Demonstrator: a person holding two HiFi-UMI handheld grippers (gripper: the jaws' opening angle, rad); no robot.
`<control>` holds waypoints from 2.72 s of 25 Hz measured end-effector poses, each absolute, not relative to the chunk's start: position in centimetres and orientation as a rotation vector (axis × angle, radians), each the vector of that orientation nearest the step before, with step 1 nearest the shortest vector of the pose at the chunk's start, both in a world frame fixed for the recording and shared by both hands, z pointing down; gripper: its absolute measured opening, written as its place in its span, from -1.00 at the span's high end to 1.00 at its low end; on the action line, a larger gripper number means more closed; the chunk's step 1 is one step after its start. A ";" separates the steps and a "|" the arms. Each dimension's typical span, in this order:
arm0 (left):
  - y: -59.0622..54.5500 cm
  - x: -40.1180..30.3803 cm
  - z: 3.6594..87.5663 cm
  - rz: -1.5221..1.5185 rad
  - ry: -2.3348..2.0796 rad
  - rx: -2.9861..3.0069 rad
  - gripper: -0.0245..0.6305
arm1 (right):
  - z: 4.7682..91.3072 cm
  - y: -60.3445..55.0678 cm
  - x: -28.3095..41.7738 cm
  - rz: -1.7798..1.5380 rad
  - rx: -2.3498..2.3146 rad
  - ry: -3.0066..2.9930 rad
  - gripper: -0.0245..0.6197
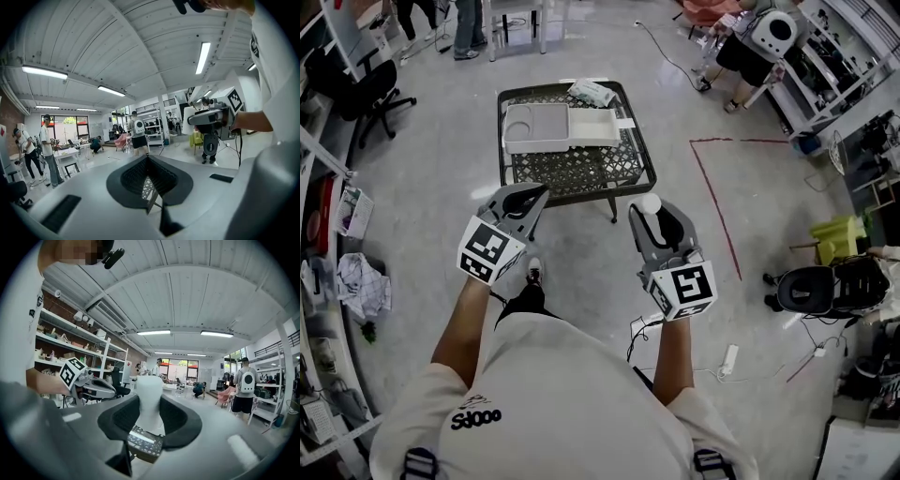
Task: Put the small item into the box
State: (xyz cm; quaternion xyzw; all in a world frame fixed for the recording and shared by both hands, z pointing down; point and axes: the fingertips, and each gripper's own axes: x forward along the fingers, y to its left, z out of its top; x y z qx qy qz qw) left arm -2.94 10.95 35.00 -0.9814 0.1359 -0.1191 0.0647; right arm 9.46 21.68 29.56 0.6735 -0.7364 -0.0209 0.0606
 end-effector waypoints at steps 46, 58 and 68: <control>-15.1 1.7 41.2 -0.515 0.238 -3.087 0.91 | 33.4 -5.8 11.6 0.117 2.001 -2.104 0.49; -19.0 4.6 44.7 -0.611 0.363 -3.125 0.91 | 38.7 -11.9 16.0 0.235 1.890 -2.142 0.49; -23.6 7.5 49.0 -0.774 0.555 -3.157 0.91 | 44.5 -18.7 22.0 0.450 1.812 -2.223 0.49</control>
